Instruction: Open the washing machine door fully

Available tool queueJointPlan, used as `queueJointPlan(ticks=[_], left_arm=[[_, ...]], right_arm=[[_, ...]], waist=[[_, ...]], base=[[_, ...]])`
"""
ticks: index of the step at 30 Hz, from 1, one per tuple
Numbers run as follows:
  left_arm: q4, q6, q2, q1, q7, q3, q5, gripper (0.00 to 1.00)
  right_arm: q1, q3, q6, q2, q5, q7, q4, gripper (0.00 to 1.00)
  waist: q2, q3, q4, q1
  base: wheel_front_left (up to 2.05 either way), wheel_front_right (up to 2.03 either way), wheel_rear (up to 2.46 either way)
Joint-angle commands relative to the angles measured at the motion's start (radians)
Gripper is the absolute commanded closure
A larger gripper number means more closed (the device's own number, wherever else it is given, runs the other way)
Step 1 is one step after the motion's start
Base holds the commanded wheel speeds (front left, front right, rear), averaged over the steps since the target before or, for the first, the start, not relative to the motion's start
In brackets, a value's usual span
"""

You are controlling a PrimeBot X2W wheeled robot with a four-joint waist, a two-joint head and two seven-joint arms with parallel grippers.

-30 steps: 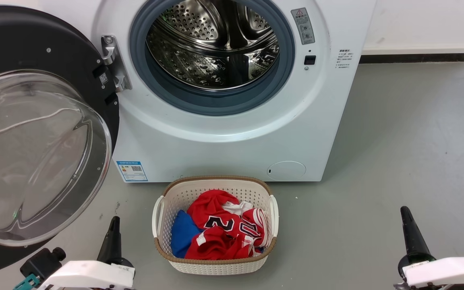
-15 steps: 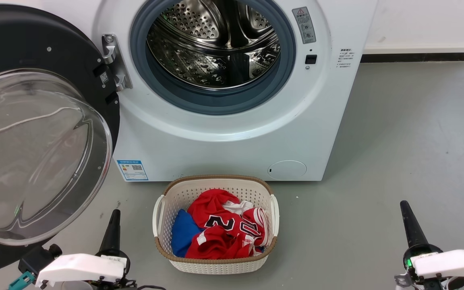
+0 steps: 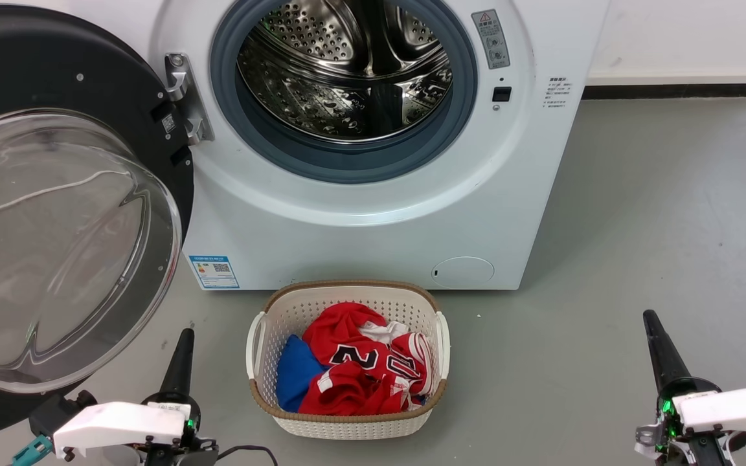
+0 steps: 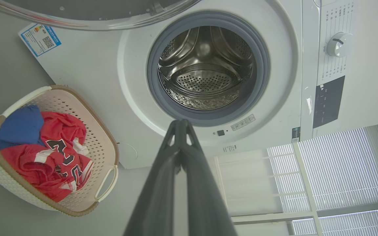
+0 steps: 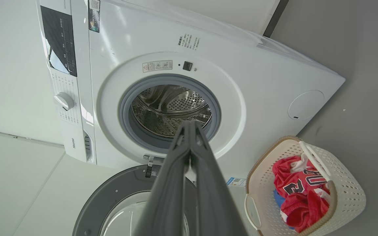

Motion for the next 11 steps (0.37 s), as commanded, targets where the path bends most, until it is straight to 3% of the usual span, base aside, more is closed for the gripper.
queueJointPlan(ticks=[1,11], left_arm=[[-0.002,-0.006,0.0,-0.023,0.005,0.005,-0.022,1.0],[0.008,-0.013,0.0,-0.035,0.027,0.011,-0.113,1.0]], right_arm=[[-0.019,-0.002,0.0,-0.005,0.023,0.006,0.0,1.0],[-0.036,-0.01,0.0,-0.003,0.105,0.029,0.012,1.0]], waist=[[-0.0001,0.0,0.0,-0.0001],[-0.0001,0.002,0.002,-0.0001]], base=[[0.0,0.0,0.0],[0.0,0.0,0.0]])
